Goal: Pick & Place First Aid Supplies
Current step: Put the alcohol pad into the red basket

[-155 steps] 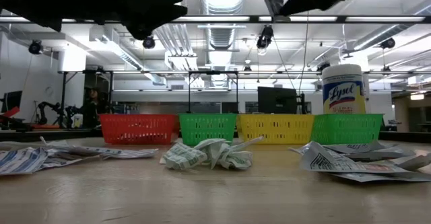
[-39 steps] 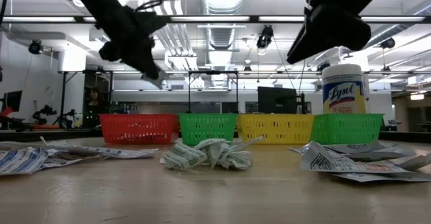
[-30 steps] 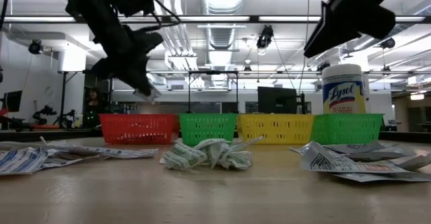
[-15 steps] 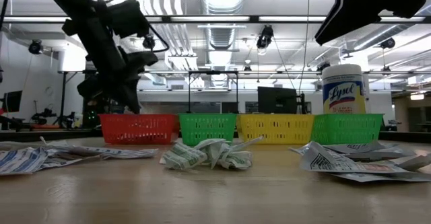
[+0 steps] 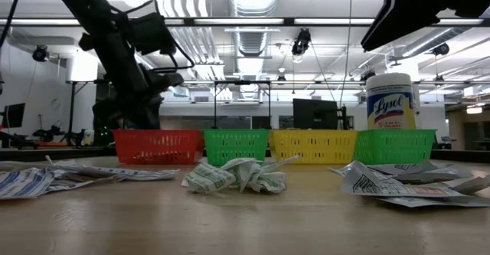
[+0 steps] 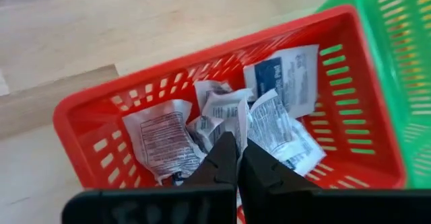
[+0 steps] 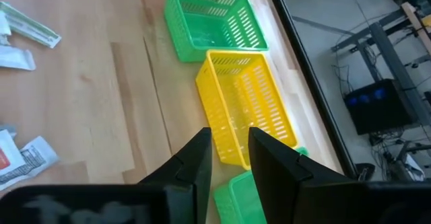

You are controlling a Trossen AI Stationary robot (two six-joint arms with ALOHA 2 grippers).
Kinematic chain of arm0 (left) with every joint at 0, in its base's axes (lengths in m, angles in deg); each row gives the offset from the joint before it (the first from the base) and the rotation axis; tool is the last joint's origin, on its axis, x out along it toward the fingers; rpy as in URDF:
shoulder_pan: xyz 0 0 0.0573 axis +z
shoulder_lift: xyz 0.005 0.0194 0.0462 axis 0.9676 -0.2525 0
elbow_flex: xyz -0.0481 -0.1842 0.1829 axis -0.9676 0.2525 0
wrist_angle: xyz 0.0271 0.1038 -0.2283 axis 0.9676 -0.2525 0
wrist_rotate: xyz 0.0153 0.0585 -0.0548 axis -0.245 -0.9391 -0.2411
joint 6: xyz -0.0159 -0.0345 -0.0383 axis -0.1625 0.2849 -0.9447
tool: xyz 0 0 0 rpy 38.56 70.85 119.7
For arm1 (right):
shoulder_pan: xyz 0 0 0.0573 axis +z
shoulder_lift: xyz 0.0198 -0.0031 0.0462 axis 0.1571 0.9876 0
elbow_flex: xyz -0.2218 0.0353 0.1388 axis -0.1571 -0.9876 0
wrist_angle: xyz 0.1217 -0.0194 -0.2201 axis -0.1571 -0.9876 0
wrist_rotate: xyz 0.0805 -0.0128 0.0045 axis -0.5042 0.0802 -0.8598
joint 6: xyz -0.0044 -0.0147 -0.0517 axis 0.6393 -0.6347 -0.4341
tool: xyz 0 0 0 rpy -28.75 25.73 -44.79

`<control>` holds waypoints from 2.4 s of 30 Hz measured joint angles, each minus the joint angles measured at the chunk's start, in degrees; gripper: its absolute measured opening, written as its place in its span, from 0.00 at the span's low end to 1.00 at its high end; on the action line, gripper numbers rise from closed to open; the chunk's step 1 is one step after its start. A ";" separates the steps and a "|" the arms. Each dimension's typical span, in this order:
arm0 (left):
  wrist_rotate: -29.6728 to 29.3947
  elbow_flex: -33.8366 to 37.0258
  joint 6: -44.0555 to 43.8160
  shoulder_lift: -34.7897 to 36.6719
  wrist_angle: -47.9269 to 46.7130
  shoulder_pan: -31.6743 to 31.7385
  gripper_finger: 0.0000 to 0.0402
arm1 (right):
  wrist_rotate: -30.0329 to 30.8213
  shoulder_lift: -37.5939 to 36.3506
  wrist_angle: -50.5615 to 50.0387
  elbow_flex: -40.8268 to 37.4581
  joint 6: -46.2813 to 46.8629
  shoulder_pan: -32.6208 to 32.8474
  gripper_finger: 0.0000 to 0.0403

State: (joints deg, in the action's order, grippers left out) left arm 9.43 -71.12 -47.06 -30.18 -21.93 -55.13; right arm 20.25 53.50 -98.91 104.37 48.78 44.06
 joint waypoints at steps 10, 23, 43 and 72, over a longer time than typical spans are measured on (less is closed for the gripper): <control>-0.26 0.00 1.17 -2.99 1.90 0.00 0.06 | -0.20 0.00 -0.04 0.00 1.25 0.00 0.27; -0.17 0.00 6.03 0.59 0.82 -0.01 0.31 | -0.22 0.00 0.03 0.00 1.25 0.00 0.23; 0.15 -0.09 12.67 20.10 -4.79 -0.45 0.37 | -8.51 0.00 -0.53 0.00 0.35 0.00 0.24; -5.29 0.11 42.24 25.23 8.48 -16.94 0.37 | -50.04 -0.02 -11.45 0.00 14.07 1.82 0.21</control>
State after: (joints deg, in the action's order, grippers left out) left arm 4.14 -71.01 -4.82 -4.95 -13.46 -72.07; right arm -29.79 53.48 -110.36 104.37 62.85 45.89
